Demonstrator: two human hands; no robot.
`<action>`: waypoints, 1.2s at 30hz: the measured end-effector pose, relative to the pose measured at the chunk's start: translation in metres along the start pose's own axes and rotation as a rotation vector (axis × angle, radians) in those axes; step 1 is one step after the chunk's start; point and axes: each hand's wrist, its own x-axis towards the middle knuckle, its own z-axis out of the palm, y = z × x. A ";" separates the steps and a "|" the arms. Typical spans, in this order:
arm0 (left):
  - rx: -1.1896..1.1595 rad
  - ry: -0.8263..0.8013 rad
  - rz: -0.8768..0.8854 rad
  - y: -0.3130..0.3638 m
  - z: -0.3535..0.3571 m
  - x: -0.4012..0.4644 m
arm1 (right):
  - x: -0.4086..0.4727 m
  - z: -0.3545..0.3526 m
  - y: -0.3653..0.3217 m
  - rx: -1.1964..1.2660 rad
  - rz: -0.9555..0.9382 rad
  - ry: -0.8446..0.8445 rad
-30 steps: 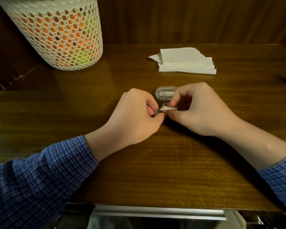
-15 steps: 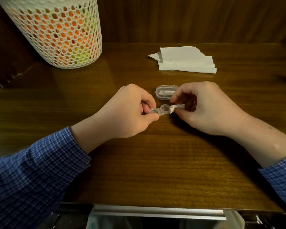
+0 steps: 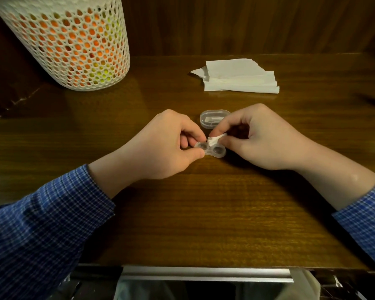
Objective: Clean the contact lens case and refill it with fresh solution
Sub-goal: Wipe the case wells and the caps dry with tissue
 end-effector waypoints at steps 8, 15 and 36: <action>-0.007 0.030 -0.027 0.001 0.002 -0.001 | -0.004 -0.014 0.003 0.036 -0.021 -0.072; 0.002 0.069 -0.028 0.003 0.005 -0.003 | -0.002 -0.010 0.001 0.022 -0.006 -0.060; 0.139 0.227 -0.180 0.021 0.020 -0.011 | -0.002 -0.003 0.002 -0.032 0.105 0.065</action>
